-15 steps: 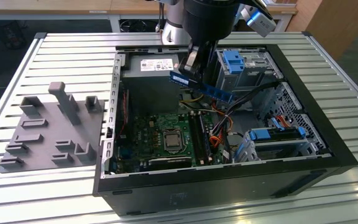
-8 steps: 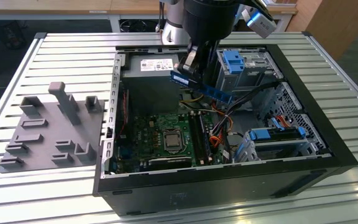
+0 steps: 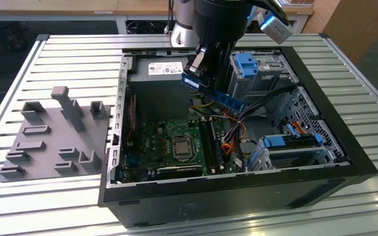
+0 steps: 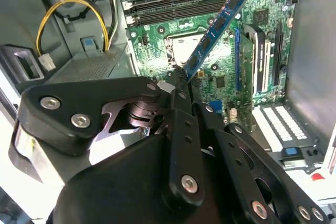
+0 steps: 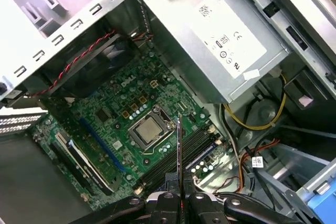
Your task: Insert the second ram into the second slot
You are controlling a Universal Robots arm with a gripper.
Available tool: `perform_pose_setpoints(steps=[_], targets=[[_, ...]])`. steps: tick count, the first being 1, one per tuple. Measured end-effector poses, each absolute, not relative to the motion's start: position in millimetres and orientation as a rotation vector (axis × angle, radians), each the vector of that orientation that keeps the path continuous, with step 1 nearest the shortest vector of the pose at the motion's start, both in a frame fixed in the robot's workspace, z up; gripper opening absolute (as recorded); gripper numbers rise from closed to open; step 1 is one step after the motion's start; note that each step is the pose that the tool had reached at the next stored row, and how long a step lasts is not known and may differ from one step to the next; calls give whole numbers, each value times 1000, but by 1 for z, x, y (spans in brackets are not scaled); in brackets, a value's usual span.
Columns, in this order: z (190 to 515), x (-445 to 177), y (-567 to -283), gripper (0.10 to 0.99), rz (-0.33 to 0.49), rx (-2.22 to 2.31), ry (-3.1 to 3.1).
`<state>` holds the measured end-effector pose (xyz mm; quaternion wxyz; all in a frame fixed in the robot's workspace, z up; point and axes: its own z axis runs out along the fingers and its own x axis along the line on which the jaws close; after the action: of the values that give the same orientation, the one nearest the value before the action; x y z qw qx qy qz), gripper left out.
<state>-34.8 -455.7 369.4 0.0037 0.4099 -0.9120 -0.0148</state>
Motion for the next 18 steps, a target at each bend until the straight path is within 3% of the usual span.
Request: perform_pose_setpoints(steps=[18], targets=[[369, -35, -456, 137, -38, 1109, -2931]])
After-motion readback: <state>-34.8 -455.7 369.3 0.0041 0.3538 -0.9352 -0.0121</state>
